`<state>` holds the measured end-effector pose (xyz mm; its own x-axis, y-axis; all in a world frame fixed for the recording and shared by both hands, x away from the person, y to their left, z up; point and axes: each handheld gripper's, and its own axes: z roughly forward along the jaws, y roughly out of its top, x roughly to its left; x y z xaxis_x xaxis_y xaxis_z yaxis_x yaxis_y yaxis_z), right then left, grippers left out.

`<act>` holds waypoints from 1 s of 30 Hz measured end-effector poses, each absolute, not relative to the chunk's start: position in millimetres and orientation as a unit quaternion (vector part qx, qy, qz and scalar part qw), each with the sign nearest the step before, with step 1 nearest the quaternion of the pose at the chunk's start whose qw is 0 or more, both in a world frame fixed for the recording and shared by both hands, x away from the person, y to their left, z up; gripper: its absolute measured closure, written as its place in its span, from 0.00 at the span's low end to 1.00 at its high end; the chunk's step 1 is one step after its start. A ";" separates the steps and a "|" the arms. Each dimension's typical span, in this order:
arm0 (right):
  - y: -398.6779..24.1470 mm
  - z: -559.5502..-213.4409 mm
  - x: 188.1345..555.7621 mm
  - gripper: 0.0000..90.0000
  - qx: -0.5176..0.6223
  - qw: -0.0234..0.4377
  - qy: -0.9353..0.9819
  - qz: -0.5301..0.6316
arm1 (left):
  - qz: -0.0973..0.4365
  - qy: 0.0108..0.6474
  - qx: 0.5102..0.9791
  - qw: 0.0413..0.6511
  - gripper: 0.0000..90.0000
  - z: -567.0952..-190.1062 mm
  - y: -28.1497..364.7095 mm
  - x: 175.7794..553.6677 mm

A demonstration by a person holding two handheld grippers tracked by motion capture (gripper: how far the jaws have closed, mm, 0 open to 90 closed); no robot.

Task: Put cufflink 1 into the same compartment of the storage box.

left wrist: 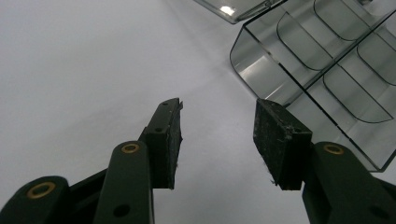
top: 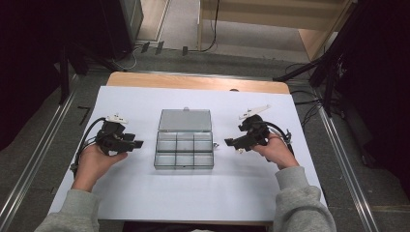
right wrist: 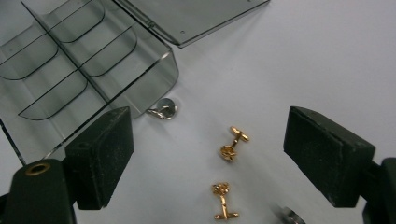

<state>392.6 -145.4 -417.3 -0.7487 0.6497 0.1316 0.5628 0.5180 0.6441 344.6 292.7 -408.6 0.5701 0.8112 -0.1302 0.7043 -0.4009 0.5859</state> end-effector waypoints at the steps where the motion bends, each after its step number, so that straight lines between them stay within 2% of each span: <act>1: -143.7 -418.9 392.3 0.17 0.348 0.057 0.870 0.345 | 0.088 0.455 0.831 0.309 0.60 -408.2 294.5 345.1; 6: -136.7 -421.8 392.7 0.17 0.338 0.070 0.882 0.321 | 0.090 0.455 0.830 0.309 0.60 -411.4 298.7 348.1; 17: -136.0 -420.8 387.7 0.21 0.324 0.062 0.893 0.306 | 0.066 0.455 0.822 0.337 0.60 -402.6 300.7 341.3; 21: -134.4 -418.4 385.6 0.21 0.325 0.069 0.891 0.309 | 0.064 0.453 0.823 0.336 0.57 -403.5 298.0 341.9; 30: -131.6 -414.5 385.1 0.30 0.329 0.063 0.887 0.316 | 0.070 0.461 0.821 0.329 0.49 -402.9 297.9 342.2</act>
